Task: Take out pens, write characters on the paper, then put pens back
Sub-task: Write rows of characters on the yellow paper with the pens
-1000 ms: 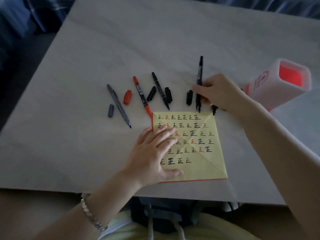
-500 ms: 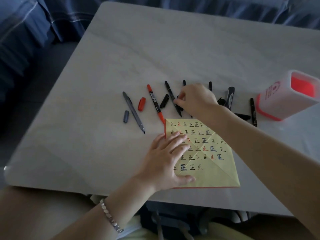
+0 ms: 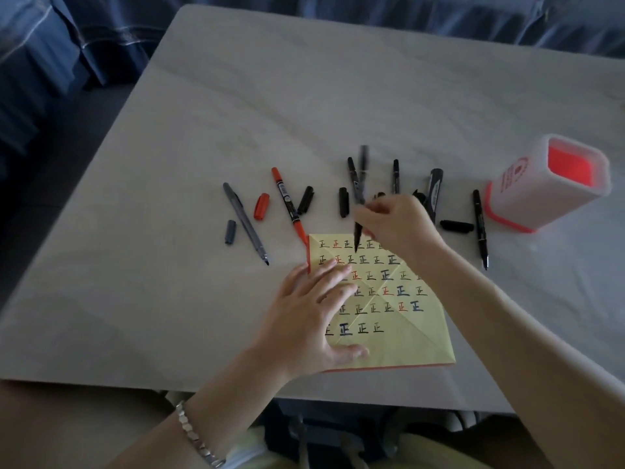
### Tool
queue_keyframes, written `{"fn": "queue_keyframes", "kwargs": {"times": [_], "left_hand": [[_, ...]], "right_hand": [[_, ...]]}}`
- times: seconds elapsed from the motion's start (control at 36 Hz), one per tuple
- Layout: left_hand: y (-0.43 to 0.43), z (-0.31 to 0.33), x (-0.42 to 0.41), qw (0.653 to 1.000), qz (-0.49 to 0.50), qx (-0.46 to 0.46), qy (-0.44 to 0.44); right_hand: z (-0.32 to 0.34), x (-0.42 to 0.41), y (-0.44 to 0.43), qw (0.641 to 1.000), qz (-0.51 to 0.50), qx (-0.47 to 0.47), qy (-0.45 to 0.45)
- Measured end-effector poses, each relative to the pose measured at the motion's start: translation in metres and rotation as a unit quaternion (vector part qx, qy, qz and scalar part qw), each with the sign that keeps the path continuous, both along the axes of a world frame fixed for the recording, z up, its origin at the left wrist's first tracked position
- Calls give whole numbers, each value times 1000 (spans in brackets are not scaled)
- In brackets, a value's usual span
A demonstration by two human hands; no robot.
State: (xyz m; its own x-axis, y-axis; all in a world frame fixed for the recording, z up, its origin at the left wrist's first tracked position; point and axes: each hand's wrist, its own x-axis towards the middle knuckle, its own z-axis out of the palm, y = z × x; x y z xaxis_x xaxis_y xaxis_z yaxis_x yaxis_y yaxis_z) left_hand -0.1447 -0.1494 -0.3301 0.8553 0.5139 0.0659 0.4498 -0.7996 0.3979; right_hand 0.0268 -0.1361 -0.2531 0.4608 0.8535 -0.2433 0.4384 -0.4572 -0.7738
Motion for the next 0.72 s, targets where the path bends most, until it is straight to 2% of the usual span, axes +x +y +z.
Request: {"fn": "queue_keyframes", "kwargs": {"times": [0.17, 0.22, 0.39, 0.58, 0.72], "left_hand": [[-1, 6, 1, 1000, -4, -9, 12], [-1, 10, 2, 1000, -2, -12, 19], [-2, 23, 9, 998, 1, 8, 64], [-13, 17, 18, 998, 38, -21, 38], [-13, 9, 18, 998, 43, -8, 35]], "right_hand": [[4, 12, -79, 973, -105, 116, 169], [-1, 13, -101, 964, -125, 141, 190], [-21, 3, -133, 967, -115, 158, 163], [-35, -13, -131, 963, -160, 172, 136], [-36, -17, -125, 954, -196, 193, 120]]}}
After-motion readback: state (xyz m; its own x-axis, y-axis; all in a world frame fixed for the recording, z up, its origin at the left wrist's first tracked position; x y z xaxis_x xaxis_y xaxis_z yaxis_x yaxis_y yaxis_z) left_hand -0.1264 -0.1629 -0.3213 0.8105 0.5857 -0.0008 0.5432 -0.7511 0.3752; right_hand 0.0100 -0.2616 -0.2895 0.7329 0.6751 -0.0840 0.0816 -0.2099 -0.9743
